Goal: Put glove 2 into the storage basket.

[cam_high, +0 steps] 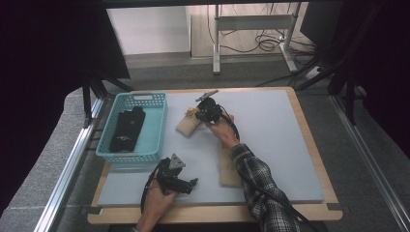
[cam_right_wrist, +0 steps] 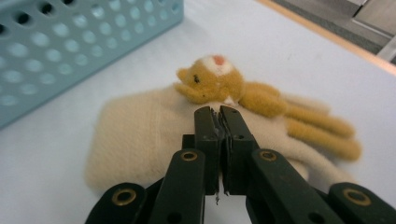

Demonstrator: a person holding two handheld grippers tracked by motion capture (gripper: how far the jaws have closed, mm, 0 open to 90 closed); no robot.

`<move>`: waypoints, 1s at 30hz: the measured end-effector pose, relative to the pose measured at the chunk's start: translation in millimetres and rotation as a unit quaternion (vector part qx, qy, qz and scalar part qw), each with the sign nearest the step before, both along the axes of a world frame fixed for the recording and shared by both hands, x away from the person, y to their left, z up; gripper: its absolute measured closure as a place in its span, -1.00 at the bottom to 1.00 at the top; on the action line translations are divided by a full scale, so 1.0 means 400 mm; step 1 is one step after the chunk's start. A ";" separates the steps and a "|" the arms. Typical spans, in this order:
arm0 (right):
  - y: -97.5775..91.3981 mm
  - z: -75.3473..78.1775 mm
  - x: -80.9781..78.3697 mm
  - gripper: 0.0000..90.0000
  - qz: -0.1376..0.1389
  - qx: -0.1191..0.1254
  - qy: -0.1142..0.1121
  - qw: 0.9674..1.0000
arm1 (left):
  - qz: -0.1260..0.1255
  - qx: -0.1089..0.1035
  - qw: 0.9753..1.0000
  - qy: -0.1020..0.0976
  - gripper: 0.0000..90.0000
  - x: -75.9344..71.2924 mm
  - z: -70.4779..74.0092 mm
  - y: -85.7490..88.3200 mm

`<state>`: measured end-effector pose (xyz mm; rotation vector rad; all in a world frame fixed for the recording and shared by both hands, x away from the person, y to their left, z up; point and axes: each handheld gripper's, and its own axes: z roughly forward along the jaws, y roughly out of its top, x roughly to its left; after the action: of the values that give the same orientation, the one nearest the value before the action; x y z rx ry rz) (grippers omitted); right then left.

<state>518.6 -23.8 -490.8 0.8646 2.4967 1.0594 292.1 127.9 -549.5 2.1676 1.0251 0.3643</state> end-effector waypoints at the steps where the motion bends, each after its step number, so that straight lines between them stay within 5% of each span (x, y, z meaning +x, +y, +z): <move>1: -0.005 0.011 -0.005 0.91 0.003 0.004 -0.002 1.000 | 0.000 0.000 1.000 0.000 -0.95 0.000 0.000 0.000; 15: -0.075 0.126 -0.109 0.90 0.037 0.020 -0.026 0.999 | -0.001 0.001 1.000 0.000 -0.95 0.000 0.000 0.000; 30: -0.216 0.205 -0.310 0.90 0.070 0.045 -0.037 0.996 | -0.002 0.003 1.000 -0.002 -0.95 0.001 0.000 0.001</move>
<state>394.5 -110.2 -408.9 0.6703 2.4938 1.2348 292.5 128.2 -549.4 2.1722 1.0194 0.3699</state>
